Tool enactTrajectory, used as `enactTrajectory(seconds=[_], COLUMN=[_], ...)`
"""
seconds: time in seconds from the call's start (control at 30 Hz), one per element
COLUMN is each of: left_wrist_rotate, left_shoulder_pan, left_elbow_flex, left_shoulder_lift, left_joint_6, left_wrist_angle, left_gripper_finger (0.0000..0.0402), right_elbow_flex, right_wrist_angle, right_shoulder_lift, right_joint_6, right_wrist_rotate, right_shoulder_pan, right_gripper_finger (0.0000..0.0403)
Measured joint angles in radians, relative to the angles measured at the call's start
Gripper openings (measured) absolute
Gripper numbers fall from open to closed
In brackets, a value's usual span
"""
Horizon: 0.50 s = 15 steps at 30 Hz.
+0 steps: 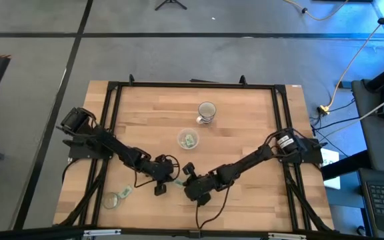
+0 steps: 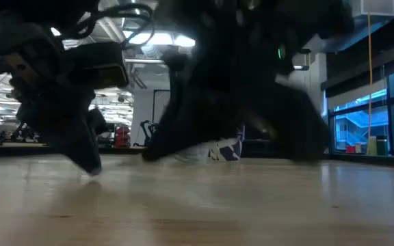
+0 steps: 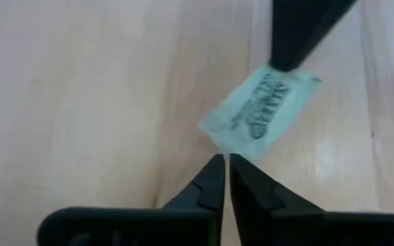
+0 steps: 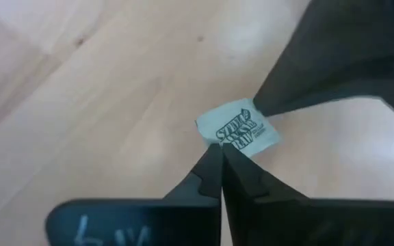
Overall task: Pick and place Stevia / Truvia into bins
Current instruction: Put the stevia packet into the transparent container
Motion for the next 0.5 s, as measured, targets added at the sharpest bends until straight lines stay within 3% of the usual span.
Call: enactTrajectory(seconds=[0.33, 0.5], left_wrist_rotate=[-0.213, -0.263], left_shoulder_pan=[-0.005, -0.013], left_elbow_flex=[0.001, 0.002], left_shoulder_lift=[-0.278, -0.389], left_joint_6=[0.02, 0.069], left_wrist_angle=[-0.25, -0.255], left_gripper_finger=[0.0073, 0.0083], right_elbow_flex=[0.003, 0.004], right_wrist_angle=[-0.185, -0.281], right_shoulder_lift=[-0.241, -0.372], right_joint_6=[0.211, 0.367], right_wrist_rotate=[0.028, 0.031], right_shoulder_pan=[-0.057, -0.14], right_gripper_finger=[0.0004, 0.0005])
